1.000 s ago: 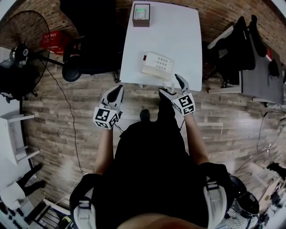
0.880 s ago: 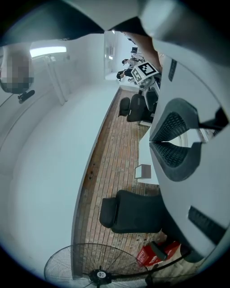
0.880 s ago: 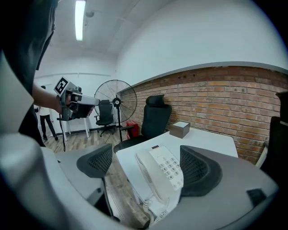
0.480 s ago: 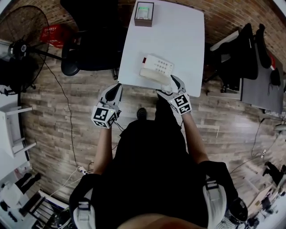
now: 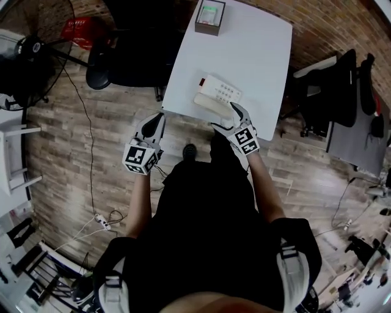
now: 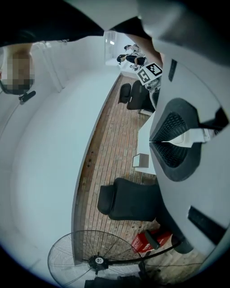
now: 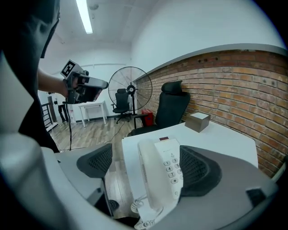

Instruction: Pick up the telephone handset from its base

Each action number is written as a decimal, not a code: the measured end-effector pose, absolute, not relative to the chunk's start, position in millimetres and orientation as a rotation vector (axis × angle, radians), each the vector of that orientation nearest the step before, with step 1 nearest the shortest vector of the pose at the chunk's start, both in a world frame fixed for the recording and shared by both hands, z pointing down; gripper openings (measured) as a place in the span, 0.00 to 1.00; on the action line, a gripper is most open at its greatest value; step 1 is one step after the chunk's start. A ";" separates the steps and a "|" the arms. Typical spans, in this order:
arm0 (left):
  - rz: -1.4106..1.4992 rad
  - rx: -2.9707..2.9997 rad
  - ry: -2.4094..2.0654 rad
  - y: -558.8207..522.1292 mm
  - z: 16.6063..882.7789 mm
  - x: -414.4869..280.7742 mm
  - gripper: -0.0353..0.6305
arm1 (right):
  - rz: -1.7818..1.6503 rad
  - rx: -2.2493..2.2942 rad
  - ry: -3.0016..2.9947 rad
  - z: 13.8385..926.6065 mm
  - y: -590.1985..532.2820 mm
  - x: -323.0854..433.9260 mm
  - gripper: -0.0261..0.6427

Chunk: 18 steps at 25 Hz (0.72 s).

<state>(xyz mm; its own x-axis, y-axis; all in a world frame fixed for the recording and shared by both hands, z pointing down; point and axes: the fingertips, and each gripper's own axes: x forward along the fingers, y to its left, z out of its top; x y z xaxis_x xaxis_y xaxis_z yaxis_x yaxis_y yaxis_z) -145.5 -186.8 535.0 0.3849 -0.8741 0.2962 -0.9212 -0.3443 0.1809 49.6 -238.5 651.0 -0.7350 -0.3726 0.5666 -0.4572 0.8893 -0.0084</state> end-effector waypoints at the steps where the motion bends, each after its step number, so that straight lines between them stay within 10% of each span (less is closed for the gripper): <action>1: 0.211 2.321 -1.582 -187.3 535.2 -146.3 0.08 | 0.192 0.583 -2.477 653.1 -240.3 49.2 0.73; 18: 0.196 2.211 -1.703 -186.2 537.9 -145.7 0.08 | 0.189 0.412 -2.464 677.9 -258.7 43.3 0.72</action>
<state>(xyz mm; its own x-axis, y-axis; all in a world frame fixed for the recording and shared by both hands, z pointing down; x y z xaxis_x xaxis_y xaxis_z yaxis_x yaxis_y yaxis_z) -145.7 -186.2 537.9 0.2709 -0.9104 0.3127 -0.9576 -0.2217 0.1841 43.3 -258.7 677.9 -0.7556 -0.2470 0.6067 -0.3366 0.9409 -0.0361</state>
